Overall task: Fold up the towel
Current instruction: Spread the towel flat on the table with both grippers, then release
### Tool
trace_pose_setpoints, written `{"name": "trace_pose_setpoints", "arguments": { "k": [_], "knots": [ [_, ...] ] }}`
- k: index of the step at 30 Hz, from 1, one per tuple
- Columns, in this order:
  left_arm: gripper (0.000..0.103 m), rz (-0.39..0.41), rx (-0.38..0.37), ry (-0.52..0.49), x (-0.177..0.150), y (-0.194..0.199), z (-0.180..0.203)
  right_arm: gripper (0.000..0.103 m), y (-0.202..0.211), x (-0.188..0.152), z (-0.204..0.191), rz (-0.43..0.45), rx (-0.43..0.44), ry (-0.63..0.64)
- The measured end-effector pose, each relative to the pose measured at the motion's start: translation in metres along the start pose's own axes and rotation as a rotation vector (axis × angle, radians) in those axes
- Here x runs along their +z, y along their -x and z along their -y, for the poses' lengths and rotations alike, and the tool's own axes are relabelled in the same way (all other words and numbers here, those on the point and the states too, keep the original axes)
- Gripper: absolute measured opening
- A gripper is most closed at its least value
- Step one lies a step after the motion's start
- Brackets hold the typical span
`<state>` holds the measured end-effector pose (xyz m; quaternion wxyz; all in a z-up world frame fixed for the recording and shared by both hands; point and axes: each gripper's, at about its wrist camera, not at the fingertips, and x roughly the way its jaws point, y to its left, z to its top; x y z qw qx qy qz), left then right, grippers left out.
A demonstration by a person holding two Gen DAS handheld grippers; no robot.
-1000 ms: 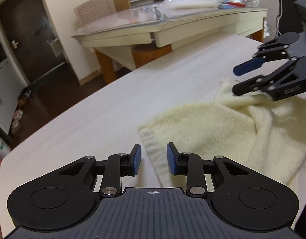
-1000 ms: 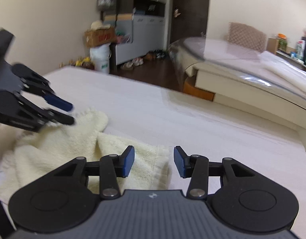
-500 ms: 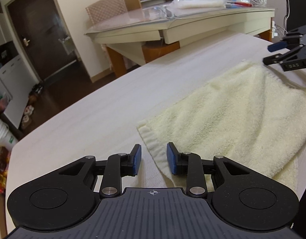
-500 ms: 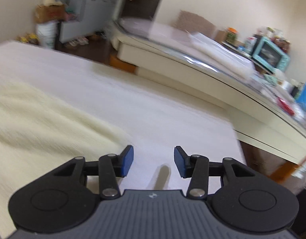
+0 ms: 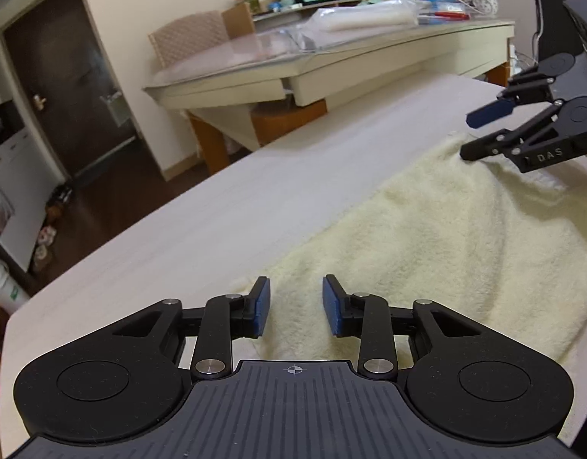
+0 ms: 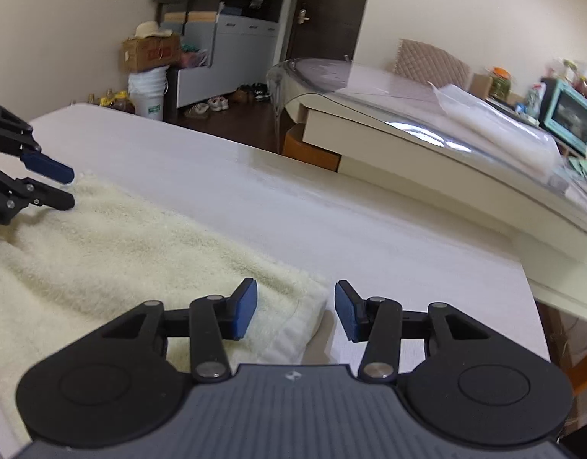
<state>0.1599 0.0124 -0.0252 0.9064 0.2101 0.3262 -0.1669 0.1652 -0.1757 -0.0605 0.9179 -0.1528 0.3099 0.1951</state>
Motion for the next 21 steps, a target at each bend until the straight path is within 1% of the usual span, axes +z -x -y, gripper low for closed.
{"name": "trace_pose_setpoints", "arguments": {
  "k": [2,6,9,12,13,15,17,19,21],
  "knots": [
    [0.036,-0.001,0.045,0.002,0.001,-0.007,-0.004,0.049,-0.009,0.007,0.001,0.004,0.001,0.005],
    [0.036,-0.002,0.092,0.022,0.005,-0.02,-0.016,0.049,-0.028,0.021,0.002,0.021,-0.003,0.033],
    [0.036,0.001,0.129,0.042,0.009,-0.03,-0.023,0.052,-0.044,0.031,0.004,0.037,-0.018,0.056],
    [0.036,0.001,0.156,0.063,0.013,-0.036,-0.028,0.052,-0.049,0.036,0.01,0.057,-0.025,0.043],
    [0.036,0.003,0.158,0.071,0.012,-0.035,-0.028,0.052,-0.04,0.038,0.017,0.093,-0.017,0.001],
    [0.036,0.01,0.157,0.09,0.011,-0.031,-0.029,0.052,-0.027,0.04,0.023,0.113,0.008,-0.023],
    [0.036,0.03,0.151,0.096,0.007,-0.019,-0.027,0.052,0.003,0.032,0.031,0.148,0.059,-0.041],
    [0.036,0.056,0.119,0.101,0.001,0.0,-0.022,0.052,0.026,0.021,0.035,0.156,0.109,-0.047],
    [0.036,0.079,0.068,0.109,-0.005,0.018,-0.015,0.052,0.06,-0.001,0.042,0.151,0.182,-0.067]
  ]
}}
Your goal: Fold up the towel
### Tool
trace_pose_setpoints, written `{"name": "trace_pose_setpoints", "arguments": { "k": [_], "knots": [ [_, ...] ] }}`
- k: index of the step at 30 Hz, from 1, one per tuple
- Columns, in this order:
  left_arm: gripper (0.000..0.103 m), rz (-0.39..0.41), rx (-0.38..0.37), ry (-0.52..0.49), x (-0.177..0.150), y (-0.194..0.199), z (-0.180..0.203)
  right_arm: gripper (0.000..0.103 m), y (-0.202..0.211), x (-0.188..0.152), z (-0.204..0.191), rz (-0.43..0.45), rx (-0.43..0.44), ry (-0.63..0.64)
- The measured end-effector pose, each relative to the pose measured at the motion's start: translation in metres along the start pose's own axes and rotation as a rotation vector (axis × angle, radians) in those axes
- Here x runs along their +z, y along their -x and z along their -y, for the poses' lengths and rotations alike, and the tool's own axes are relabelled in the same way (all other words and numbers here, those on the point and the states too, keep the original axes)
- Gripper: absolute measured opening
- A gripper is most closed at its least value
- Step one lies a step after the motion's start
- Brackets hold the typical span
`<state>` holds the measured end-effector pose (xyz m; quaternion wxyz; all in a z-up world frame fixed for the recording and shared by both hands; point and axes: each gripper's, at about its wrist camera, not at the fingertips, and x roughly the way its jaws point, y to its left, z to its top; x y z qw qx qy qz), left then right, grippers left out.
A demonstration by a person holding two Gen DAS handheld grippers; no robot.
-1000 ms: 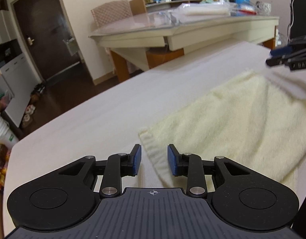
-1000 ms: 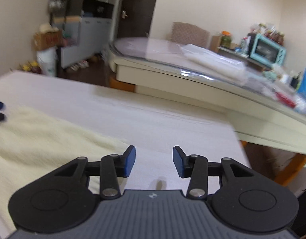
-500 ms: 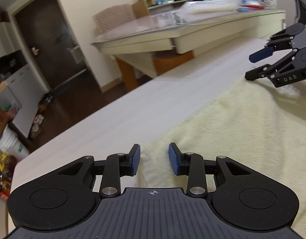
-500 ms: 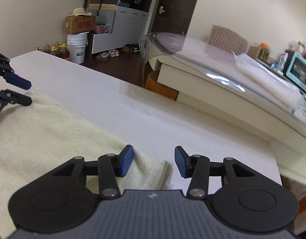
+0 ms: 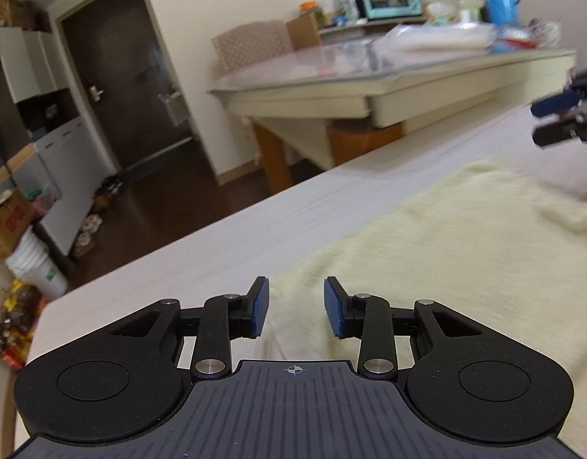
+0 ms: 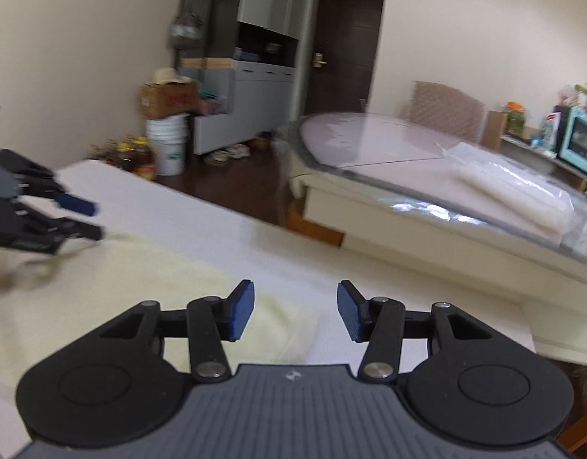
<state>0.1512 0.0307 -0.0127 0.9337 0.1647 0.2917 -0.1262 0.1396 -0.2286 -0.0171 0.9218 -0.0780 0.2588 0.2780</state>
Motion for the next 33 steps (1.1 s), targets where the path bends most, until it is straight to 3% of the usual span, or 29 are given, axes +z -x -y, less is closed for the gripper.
{"name": "trace_pose_setpoints", "arguments": {
  "k": [7,13,19,22,25,30,31,33],
  "knots": [
    [0.035,0.031,-0.227,0.007,-0.027,0.066,0.028,0.051,0.06,-0.038,-0.006,-0.05,0.122,-0.083],
    [0.035,0.01,-0.344,-0.058,-0.046,0.088,0.055,0.048,0.05,-0.055,-0.02,-0.133,0.131,-0.021],
    [0.035,-0.038,-0.353,-0.122,-0.052,0.082,0.071,0.047,0.04,-0.057,-0.021,-0.149,0.156,-0.041],
    [0.035,-0.069,-0.362,-0.136,-0.052,0.08,0.068,0.02,0.039,-0.055,-0.016,-0.152,0.178,-0.09],
    [0.031,-0.102,-0.373,-0.151,-0.052,0.082,0.062,0.011,0.044,-0.051,-0.016,-0.16,0.221,-0.145],
    [0.031,-0.133,-0.369,-0.187,-0.061,0.093,0.048,0.01,0.054,-0.047,-0.006,-0.178,0.363,-0.35],
    [0.031,-0.131,-0.361,-0.195,-0.062,0.094,0.046,0.01,0.059,-0.045,0.0,-0.15,0.425,-0.439],
    [0.031,-0.124,-0.338,-0.213,-0.063,0.097,0.044,0.009,0.066,-0.041,0.009,-0.095,0.446,-0.514]
  ]
}}
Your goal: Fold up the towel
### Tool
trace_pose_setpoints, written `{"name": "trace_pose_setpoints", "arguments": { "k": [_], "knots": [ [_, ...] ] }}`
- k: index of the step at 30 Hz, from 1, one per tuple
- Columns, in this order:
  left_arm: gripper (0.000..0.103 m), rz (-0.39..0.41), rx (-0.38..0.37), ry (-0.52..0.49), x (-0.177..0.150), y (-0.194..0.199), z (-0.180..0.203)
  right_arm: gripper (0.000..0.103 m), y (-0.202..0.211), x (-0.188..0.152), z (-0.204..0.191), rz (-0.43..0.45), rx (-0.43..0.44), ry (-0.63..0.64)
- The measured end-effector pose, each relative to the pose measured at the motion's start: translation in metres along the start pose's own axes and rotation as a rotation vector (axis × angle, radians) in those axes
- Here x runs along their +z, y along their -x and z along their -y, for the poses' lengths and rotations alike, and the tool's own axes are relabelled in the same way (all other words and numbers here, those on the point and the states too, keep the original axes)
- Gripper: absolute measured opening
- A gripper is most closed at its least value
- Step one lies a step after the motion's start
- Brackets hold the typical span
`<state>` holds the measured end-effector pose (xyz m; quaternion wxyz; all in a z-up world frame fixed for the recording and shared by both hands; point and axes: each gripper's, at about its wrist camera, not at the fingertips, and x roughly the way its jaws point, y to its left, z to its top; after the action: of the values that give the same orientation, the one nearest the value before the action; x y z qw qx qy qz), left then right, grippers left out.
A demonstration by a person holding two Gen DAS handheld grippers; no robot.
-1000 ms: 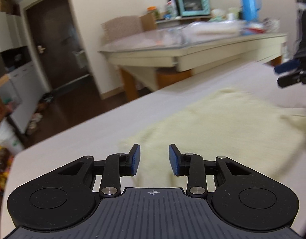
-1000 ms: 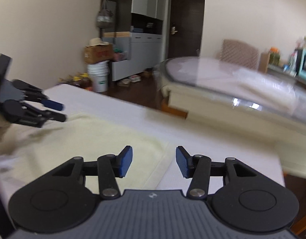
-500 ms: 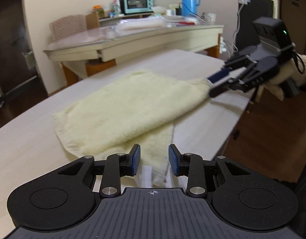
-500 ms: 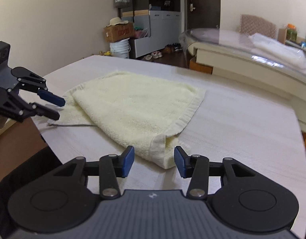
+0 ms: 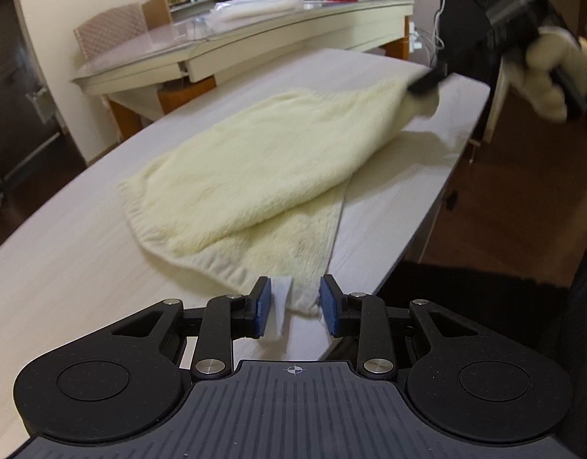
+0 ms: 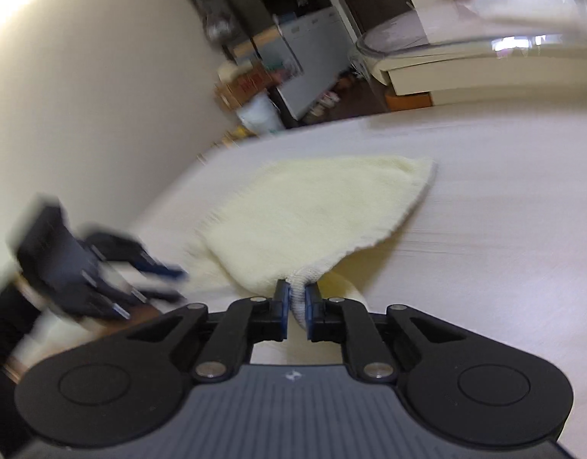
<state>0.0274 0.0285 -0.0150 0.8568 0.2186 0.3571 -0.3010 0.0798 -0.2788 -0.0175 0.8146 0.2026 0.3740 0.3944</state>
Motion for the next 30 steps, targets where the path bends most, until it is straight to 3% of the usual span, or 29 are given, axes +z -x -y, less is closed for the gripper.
{"name": "trace_pose_setpoints", "arguments": {
  "k": [5,8,10,11,14,16,23,30],
  "knots": [
    [0.032,0.106,-0.004,-0.007,0.011,0.004,0.004,0.009,0.005,0.02,0.009,0.115,-0.117,-0.03],
    [0.032,0.124,-0.013,-0.018,0.018,-0.005,0.008,0.019,-0.006,0.024,0.016,0.104,-0.208,-0.028],
    [0.032,0.131,-0.025,-0.019,0.024,-0.015,0.008,0.02,-0.014,0.024,0.022,0.085,-0.26,-0.027],
    [0.032,0.128,-0.033,-0.017,0.025,-0.019,0.008,0.02,-0.014,0.023,0.022,0.086,-0.268,-0.027],
    [0.033,0.11,-0.031,-0.031,0.025,-0.028,0.01,0.038,-0.002,0.019,0.027,0.111,-0.283,-0.044],
    [0.034,0.102,-0.027,-0.039,0.023,-0.033,0.01,0.044,0.008,0.013,0.031,0.116,-0.286,-0.056],
    [0.034,0.112,-0.055,-0.009,0.019,-0.035,0.004,0.044,0.016,-0.012,0.039,0.08,-0.33,-0.026],
    [0.034,0.119,-0.071,0.027,0.015,-0.033,0.001,0.042,-0.008,-0.001,0.051,0.067,-0.294,-0.037]
  ]
}}
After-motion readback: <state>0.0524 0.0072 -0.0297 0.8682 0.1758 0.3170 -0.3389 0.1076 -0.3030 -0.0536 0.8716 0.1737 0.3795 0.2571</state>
